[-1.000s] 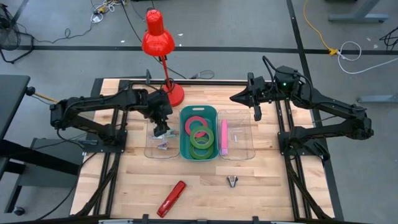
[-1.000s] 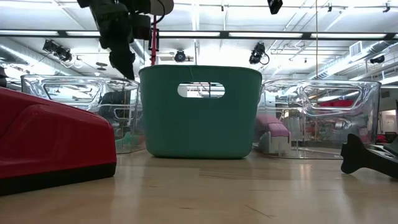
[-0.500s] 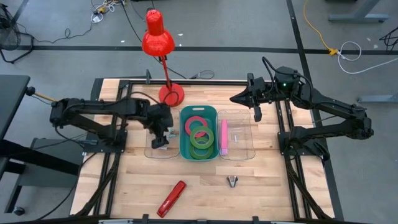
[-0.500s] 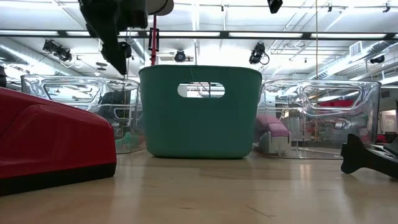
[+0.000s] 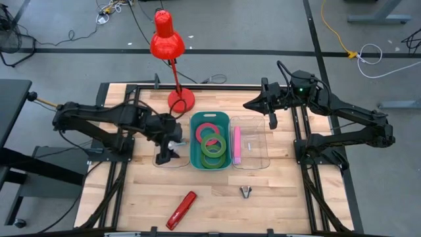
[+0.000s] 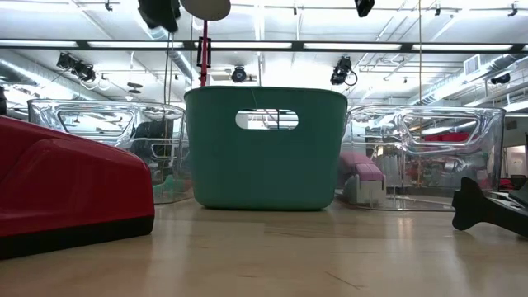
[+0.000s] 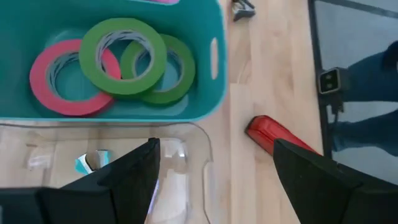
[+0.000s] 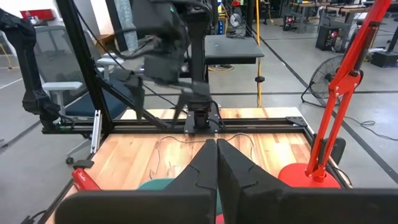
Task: Pick and place Stapler, Stapler remover, tape
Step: Put the red stapler into the right transparent bin
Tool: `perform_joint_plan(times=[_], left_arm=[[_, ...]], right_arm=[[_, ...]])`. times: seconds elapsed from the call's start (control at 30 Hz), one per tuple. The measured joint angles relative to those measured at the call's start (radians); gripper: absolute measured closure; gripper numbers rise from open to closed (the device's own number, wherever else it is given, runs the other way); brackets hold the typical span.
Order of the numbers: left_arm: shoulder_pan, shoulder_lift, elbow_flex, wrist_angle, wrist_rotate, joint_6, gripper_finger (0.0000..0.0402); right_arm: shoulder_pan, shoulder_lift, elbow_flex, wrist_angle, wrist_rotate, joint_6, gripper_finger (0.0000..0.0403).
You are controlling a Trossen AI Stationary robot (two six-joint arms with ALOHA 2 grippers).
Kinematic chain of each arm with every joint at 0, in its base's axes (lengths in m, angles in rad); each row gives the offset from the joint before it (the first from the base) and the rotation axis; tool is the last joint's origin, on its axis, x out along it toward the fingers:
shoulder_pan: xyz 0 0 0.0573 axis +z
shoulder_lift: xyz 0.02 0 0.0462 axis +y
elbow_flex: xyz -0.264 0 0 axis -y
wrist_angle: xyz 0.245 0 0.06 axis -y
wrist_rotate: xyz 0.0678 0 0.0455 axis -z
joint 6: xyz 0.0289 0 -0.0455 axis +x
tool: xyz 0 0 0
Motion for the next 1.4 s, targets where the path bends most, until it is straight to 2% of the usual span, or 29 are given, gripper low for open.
perform_joint_plan(times=[0.17, 0.57, 0.9, 1.27, 1.4], left_arm=[[-0.067, 0.000, 0.055, -0.052, -0.033, -0.067, 0.0087], [-0.280, 0.035, 0.056, -0.061, -0.033, -0.367, 0.0087], [-0.438, 0.120, 0.056, -0.059, 0.031, -0.641, 0.0087], [-0.485, 0.272, 0.056, -0.058, 0.076, -0.971, 0.0086], [-0.485, 0.327, 0.055, -0.034, 0.095, -1.098, 0.0072]], right_arm=[[0.000, 0.000, 0.000, 0.000, 0.000, -0.005, 0.0399], [0.000, 0.000, 0.000, 0.000, 0.003, -0.005, 0.0399], [0.000, 0.000, 0.000, 0.000, 0.004, 0.003, 0.0399], [0.000, 0.000, 0.000, 0.000, 0.005, 0.024, 0.0399], [0.000, 0.000, 0.000, 0.000, 0.004, 0.018, 0.0399]])
